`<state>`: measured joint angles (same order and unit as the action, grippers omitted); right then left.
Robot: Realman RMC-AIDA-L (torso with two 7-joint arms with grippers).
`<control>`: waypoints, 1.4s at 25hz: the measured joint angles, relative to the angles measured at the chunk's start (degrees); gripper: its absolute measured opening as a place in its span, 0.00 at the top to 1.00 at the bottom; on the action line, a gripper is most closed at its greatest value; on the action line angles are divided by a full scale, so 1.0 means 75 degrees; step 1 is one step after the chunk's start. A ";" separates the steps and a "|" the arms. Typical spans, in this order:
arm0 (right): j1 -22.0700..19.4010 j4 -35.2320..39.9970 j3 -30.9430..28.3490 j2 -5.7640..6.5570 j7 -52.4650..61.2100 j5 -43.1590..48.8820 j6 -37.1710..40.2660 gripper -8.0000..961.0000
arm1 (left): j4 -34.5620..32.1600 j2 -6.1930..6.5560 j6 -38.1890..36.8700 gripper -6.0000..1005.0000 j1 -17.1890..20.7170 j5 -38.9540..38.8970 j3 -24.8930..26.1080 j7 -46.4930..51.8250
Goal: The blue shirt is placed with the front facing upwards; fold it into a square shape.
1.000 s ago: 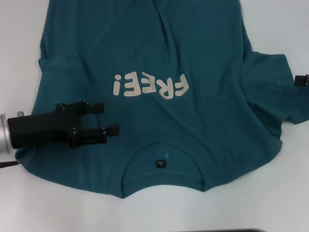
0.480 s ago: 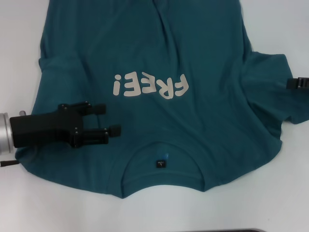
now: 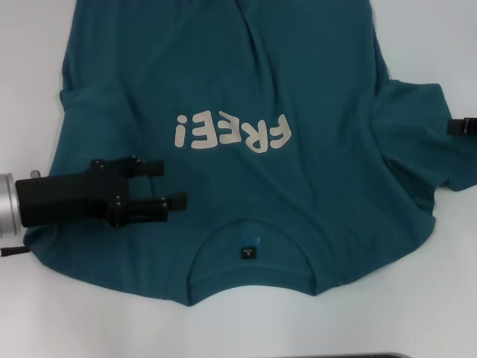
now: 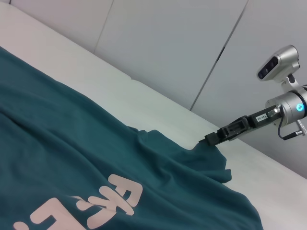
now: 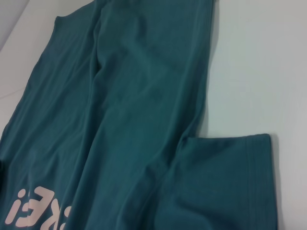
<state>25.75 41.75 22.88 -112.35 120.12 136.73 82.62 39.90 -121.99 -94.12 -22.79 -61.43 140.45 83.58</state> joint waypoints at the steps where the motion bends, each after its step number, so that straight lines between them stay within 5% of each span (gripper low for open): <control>1: 0.0000 0.0000 -0.0001 -0.0002 0.0001 0.0002 -0.0001 0.26 | -0.0001 0.0000 -0.0001 0.13 -0.0006 0.0000 0.0000 0.0000; 11: 0.0000 0.0000 -0.0063 0.0005 0.0003 -0.0018 -0.0013 0.68 | -0.0011 0.0001 0.0006 0.13 -0.0073 -0.0001 0.0012 0.0011; 19: -0.0044 0.0050 -0.0079 0.0008 -0.0102 -0.0271 -0.0014 0.92 | -0.0011 -0.0015 0.0033 0.13 -0.0080 -0.0001 0.0024 0.0033; 35: -0.0334 0.0092 -0.0755 0.0209 -0.0272 -0.0572 -0.0071 0.99 | -0.0024 -0.0074 0.0005 0.13 -0.0149 -0.0059 0.0015 0.0231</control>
<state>23.25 42.44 17.22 -110.78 118.09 132.44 82.09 39.72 -122.55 -94.08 -23.91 -61.87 140.56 85.32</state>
